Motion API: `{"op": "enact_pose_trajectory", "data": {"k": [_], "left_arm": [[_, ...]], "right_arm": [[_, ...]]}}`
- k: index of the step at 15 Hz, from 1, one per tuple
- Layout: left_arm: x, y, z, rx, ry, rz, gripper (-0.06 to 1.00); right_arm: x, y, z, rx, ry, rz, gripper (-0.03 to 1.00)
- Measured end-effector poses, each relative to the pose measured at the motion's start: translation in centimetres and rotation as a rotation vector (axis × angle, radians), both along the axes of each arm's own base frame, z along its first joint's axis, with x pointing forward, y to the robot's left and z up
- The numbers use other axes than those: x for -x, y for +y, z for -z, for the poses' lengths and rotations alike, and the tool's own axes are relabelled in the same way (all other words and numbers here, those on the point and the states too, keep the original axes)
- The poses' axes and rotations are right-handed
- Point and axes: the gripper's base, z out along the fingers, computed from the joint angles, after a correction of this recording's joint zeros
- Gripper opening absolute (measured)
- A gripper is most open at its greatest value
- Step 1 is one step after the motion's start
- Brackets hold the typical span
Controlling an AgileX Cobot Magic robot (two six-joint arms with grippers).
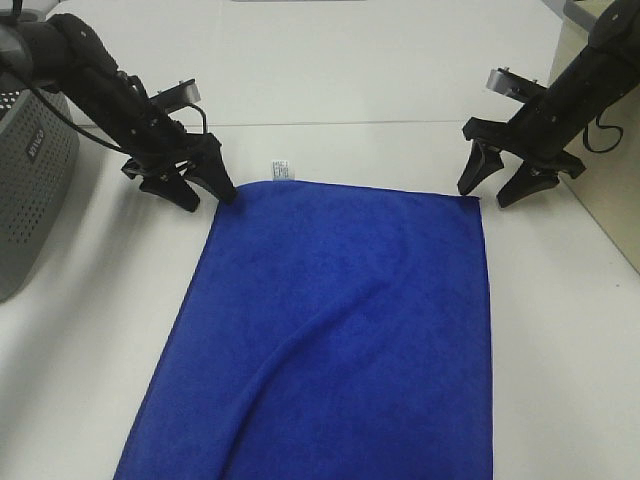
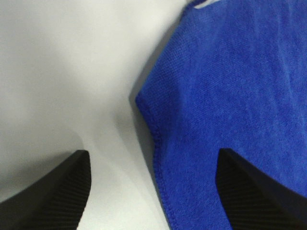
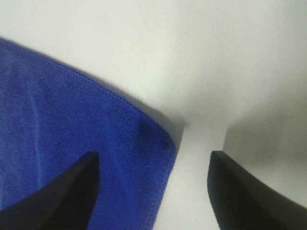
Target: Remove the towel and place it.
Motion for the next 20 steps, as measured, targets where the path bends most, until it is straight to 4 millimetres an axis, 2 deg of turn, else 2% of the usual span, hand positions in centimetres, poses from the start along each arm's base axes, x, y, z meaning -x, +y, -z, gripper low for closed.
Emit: {"op": "enact_pose_trajectory", "data": {"k": [2,15,20], "left_arm": [[-0.1,-0.1,0.2,0.009,-0.006,-0.008,0.69],[-0.2,-0.4,0.3,0.050,-0.009,-0.016,0.69],[0.0,-2.5,1.0,0.120,0.002,-0.006,0.69]], "right_arm": [[0.0,0.0,0.9,0.003,0.019,-0.002,0.64],[-0.3,0.0,1.2,-0.003,0.002,0.014,0.63],[-0.5,0.9,2.0,-0.078,0.023,0.037,0.61]]}}
